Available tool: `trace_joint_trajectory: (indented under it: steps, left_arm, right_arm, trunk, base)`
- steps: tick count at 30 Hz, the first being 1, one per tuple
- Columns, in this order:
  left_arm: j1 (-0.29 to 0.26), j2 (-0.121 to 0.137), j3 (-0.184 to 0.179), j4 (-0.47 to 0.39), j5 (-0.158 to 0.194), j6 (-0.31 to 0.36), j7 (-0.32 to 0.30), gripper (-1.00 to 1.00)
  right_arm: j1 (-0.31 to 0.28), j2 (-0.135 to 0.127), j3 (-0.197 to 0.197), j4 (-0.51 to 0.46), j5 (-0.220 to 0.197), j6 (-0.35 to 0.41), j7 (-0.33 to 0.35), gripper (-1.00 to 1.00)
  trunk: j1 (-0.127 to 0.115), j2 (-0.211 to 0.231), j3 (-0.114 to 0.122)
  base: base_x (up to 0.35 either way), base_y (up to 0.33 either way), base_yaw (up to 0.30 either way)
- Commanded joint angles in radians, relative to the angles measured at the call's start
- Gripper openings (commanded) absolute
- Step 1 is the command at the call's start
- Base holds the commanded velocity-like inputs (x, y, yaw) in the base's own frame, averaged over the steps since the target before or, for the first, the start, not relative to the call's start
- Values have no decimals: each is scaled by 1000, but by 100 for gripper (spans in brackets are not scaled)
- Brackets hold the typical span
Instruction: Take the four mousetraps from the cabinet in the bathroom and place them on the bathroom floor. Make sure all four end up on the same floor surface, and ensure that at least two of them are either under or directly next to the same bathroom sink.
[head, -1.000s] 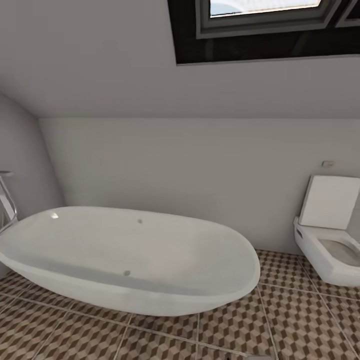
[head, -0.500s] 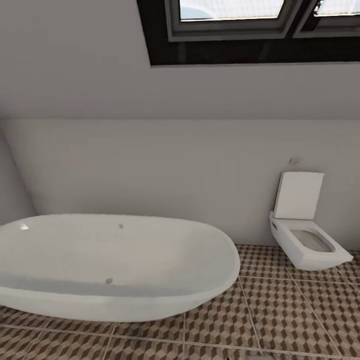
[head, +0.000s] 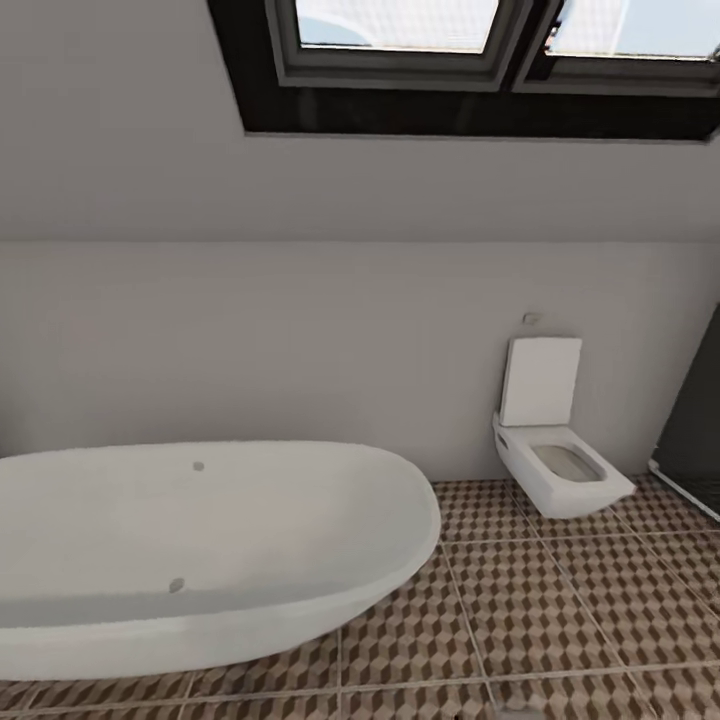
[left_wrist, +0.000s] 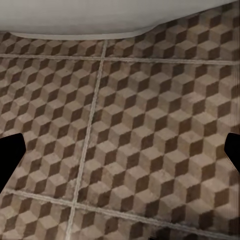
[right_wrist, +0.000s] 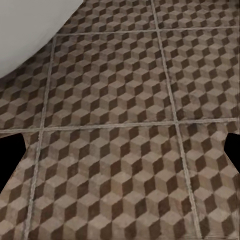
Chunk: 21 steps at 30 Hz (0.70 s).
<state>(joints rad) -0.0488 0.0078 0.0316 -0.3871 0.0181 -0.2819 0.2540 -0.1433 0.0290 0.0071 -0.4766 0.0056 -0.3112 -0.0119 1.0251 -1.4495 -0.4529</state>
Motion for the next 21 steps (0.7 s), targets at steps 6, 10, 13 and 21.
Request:
trace_joint_trajectory:
  steps: [6,10,13,21]
  left_arm:
    - [0,0,1,0,2,-3,1,100]
    - [0,0,1,0,2,-3,1,100]
    - [0,0,1,0,2,-3,1,100]
    - [0,0,1,0,2,-3,1,100]
  right_arm:
    - [-1,0,1,1,1,-3,-2,100]
    - [-1,0,1,1,1,-3,-2,100]
    - [-1,0,1,1,1,-3,-2,100]
    - [-1,0,1,1,1,-3,-2,100]
  trunk:
    - [0,-1,2]
    - [0,-1,4]
    - [0,-1,6]
    - [0,-1,7]
  base:
    - [0,0,-272]
    - [0,0,-272]
    - [0,0,-273]
    - [0,0,-284]
